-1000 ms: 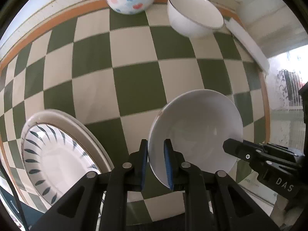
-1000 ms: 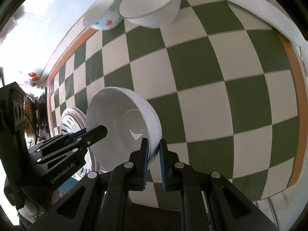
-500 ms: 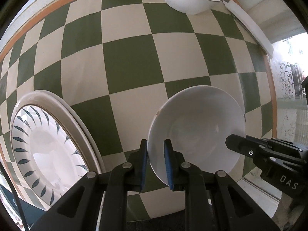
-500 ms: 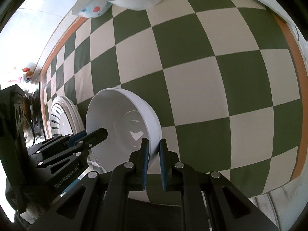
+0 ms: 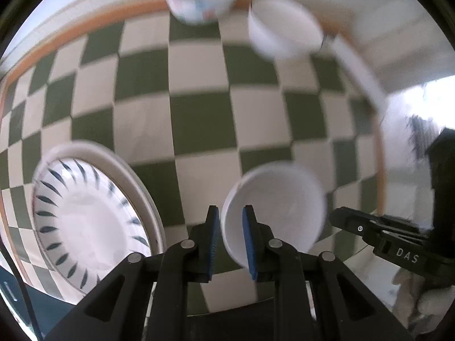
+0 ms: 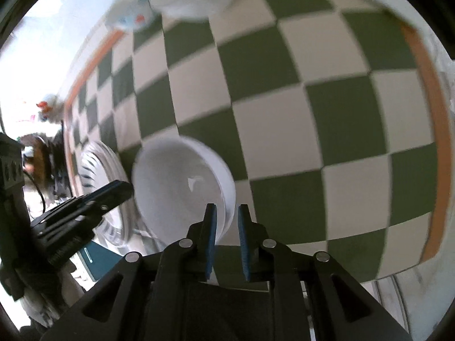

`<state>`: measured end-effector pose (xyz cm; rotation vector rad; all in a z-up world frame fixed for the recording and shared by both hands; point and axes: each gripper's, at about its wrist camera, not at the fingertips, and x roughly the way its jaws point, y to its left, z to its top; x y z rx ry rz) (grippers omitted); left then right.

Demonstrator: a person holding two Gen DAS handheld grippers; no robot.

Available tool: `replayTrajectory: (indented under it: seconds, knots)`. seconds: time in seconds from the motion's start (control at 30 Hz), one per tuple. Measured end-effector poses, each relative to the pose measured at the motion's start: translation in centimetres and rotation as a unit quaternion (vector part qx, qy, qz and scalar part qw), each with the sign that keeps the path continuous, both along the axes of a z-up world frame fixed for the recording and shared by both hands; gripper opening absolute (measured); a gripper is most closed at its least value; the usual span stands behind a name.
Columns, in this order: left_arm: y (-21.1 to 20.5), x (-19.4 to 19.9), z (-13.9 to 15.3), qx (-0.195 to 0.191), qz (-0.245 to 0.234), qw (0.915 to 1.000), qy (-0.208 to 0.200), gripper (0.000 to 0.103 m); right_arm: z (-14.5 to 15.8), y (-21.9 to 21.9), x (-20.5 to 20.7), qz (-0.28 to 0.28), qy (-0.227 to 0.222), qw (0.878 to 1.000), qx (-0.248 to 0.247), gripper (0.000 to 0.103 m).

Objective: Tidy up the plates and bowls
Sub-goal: 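Carry the plain bowl with both tools and lower it into the black-rimmed bowl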

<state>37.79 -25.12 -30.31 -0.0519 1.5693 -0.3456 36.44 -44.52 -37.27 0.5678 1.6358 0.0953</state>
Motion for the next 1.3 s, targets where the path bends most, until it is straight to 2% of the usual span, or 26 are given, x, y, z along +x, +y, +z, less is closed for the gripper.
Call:
replayTrajectory:
  seconds: [0.03,0.1,0.13,0.23,0.33,0.53,0.73,0.8,0.83,0.87,0.9,0.93,1.03,1.3]
  knots:
    - [0.1,0.9,0.9,-0.005,0.009,0.9999,-0.008,0.025,1.0,-0.6,0.5,-0.008,-0.013,1.0,0.001,0.027]
    - [-0.2,2.9,2.4,-0.016,0.024,0.9994,-0.021,0.033,2.6,-1.6,1.7,-0.016,-0.034,0.999,0.003,0.051]
    - [-0.6,4.4,2.8,-0.019,0.029,0.999,-0.028,0.037,3.6,-2.2,2.9,-0.019,-0.054,0.998,0.01,0.056]
    - [-1.9,8.6,2.6,-0.016,0.034,0.9986,-0.036,0.038,4.6,-3.6,6.2,-0.022,-0.081,0.996,0.0,0.057]
    - [-3.5,12.6,1.3,-0.013,0.032,0.999,-0.027,0.039,4.2,-4.8,10.3,-0.022,-0.095,0.995,-0.011,0.057]
    - [-6.1,17.7,-2.0,0.003,0.025,0.9997,0.001,0.038,0.6,-6.2,18.0,-0.015,-0.086,0.996,-0.001,0.058]
    - [-8.0,19.7,-4.3,0.008,0.009,0.9998,0.018,0.038,-3.5,-7.2,21.4,-0.031,-0.052,0.998,0.006,0.058]
    - [-8.3,19.9,-4.4,0.007,0.005,0.9999,0.01,0.029,-4.3,-7.2,22.0,-0.033,-0.051,0.998,0.002,0.052]
    - [-8.4,19.9,-4.4,0.014,0.005,0.9999,0.007,0.025,-4.6,-7.1,22.3,-0.033,-0.053,0.998,-0.002,0.04]
    - [-8.4,20.0,-4.5,0.019,0.003,0.9998,0.005,0.023,-4.7,-7.0,22.4,-0.034,-0.052,0.998,-0.003,0.033]
    - [-8.4,20.0,-4.6,0.021,0.002,0.9998,0.003,0.02,-4.9,-6.8,22.6,-0.033,-0.05,0.998,-0.003,0.019]
    - [-8.4,20.1,-4.6,0.024,0.002,0.9997,-0.001,0.017,-5.1,-6.9,22.8,-0.033,-0.049,0.998,-0.005,0.013]
    - [-7.9,20.3,-4.7,0.018,0.005,0.9998,0.0,0.015,-5.1,-6.5,22.8,-0.03,-0.055,0.998,-0.025,0.012]
    - [-7.7,19.3,-3.5,0.02,-0.007,0.9996,-0.016,0.015,-4.5,-5.4,22.2,-0.019,-0.054,0.998,-0.04,0.011]
